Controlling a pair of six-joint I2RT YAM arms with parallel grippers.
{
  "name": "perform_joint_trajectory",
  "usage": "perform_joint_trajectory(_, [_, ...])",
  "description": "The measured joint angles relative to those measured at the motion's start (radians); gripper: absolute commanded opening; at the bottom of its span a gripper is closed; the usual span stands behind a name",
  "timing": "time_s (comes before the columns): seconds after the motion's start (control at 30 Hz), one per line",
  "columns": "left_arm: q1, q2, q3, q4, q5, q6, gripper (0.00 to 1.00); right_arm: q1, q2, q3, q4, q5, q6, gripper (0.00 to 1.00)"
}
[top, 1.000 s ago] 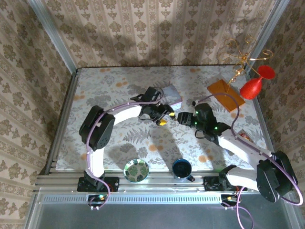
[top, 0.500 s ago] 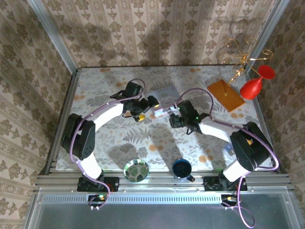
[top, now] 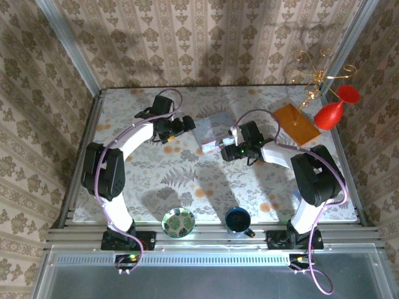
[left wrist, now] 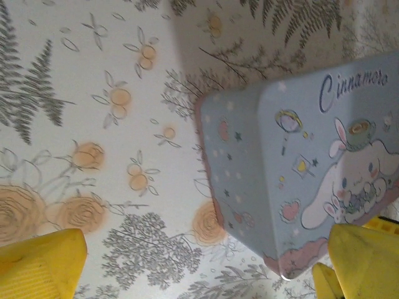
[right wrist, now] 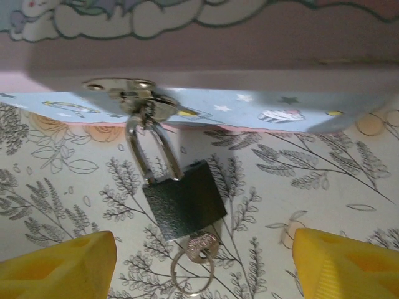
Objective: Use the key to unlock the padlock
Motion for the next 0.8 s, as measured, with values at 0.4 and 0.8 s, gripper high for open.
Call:
perform_joint_trajectory(0.4, [0.005,0.008,0.002,0.064,0.025,-0.008,1.00,0.038,0.104,0.090,-0.003,0.016,0.001,0.76])
perform_joint_trajectory(0.8, [0.006,0.010,0.002,0.072,0.029,-0.031,1.00,0.063,0.151,0.116,0.011,0.063,0.016,0.66])
